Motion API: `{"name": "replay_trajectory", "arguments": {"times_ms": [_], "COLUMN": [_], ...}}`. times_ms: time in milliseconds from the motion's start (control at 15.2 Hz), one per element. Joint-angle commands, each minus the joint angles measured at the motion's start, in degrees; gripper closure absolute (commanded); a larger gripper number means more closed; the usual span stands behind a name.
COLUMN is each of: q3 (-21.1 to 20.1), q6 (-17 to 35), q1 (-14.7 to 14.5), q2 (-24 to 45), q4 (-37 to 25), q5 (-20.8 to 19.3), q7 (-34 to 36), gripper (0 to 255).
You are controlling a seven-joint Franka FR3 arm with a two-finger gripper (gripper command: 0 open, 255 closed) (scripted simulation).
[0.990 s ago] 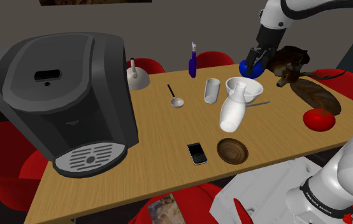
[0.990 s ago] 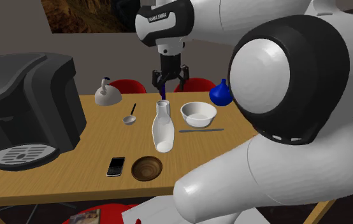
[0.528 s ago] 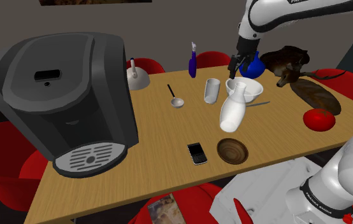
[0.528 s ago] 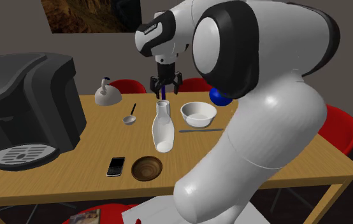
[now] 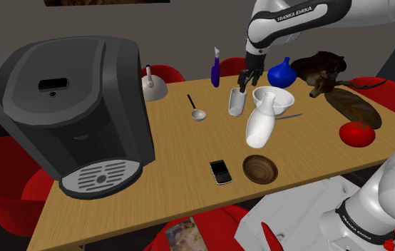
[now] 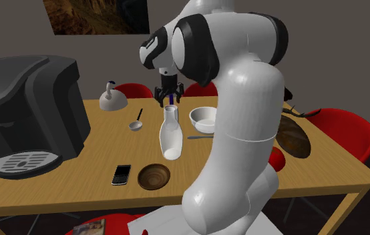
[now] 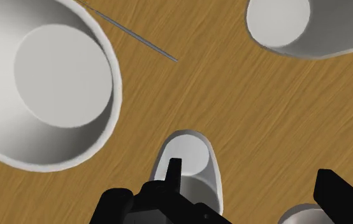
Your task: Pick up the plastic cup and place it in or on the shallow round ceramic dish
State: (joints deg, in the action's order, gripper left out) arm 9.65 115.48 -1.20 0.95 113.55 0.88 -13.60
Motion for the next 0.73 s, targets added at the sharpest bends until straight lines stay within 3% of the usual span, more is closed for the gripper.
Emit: {"name": "replay_trajectory", "arguments": {"times_ms": [0,264,660], "q3": [0.0,-0.4,-0.6], "q6": [0.8,1.0,4.5], "q1": [0.1,0.7,0.8], "q2": [4.9,14.3,15.9], "q4": [-3.7,-11.8,-9.9], "q5": [1.3,3.6,4.0], "q7": [-1.7,-4.5,-4.8], "gripper": [0,0,0]}}
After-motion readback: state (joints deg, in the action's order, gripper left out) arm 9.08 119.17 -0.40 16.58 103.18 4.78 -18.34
